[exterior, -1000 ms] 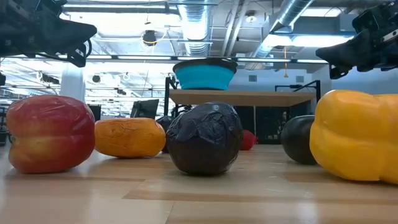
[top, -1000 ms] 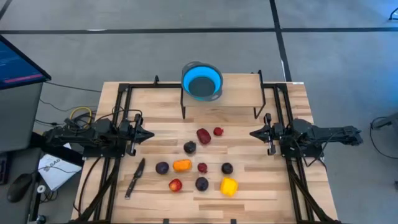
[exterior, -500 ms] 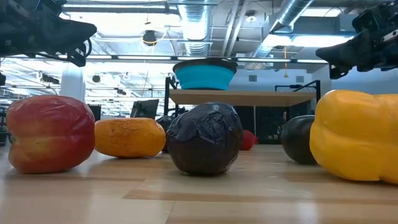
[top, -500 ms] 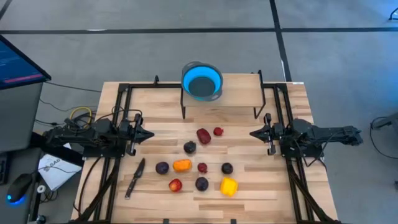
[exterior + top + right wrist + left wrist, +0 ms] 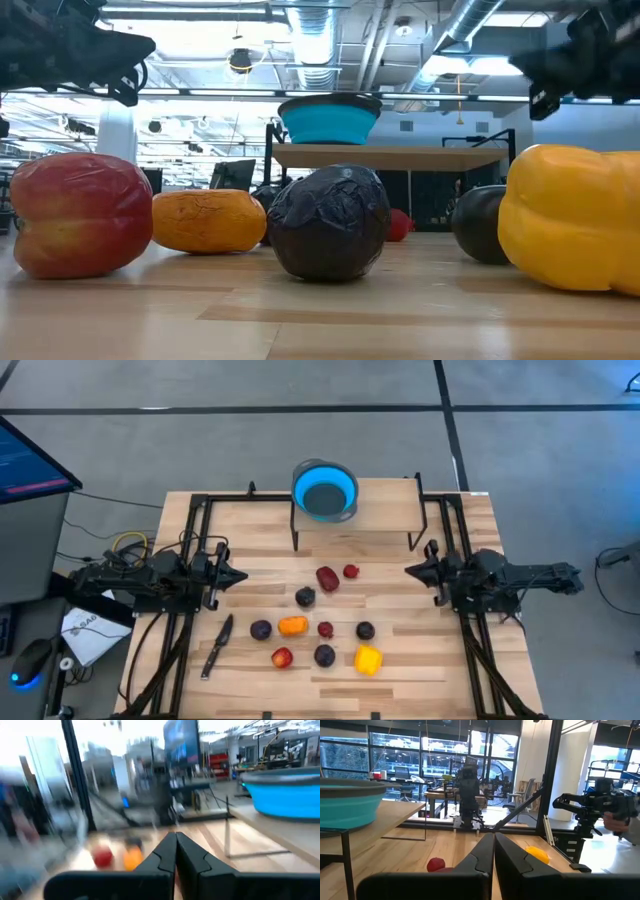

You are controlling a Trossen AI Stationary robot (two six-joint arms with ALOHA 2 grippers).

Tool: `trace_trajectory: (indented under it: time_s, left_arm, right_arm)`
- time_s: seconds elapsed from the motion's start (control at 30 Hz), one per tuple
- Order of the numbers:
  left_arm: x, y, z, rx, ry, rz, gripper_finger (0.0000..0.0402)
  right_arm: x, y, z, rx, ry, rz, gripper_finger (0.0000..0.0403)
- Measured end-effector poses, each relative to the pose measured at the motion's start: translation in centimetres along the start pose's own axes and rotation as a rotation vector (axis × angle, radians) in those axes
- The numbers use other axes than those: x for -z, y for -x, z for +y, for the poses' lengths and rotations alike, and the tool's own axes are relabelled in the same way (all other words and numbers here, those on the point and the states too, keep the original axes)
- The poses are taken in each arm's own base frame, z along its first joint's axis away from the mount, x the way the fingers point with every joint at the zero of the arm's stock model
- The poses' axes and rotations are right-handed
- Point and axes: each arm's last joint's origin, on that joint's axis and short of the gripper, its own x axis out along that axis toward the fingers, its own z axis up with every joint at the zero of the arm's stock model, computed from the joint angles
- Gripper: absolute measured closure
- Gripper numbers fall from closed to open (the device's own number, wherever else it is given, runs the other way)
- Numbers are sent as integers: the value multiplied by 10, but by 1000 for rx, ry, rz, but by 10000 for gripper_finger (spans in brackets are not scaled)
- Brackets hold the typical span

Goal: Pick & Place Fruit
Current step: Put the right purple plum into the blue strainer bowl on the shelf

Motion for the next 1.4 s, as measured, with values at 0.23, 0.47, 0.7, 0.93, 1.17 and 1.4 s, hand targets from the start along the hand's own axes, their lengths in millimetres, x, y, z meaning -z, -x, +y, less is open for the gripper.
trace_trajectory:
  time_s: [0.23, 0.47, 0.7, 0.93, 1.17, 1.4]
  left_arm:
    - [-1, 0, 0, 0, 0, -6, 394]
    - [-1, 0, 0, 1, 0, -8, 394]
    - [-2, 0, 0, 1, -1, -20, 394]
    - [-2, 0, 0, 2, 0, -24, 394]
    - [-3, 0, 0, 3, 2, -35, 394]
    - [-4, 0, 0, 3, 2, -37, 394]
  right_arm:
    - [-16, 0, 2, -11, -81, -161, 403]
    - [2, -19, 3, 92, -253, -11, 403]
    - [7, -60, 23, 130, -306, 239, 396]
    - [7, -108, 40, 113, -338, 622, 310]
    - [29, -133, 60, 88, -360, 1077, 161]
    - [69, -116, 84, 195, -314, 1280, 70]
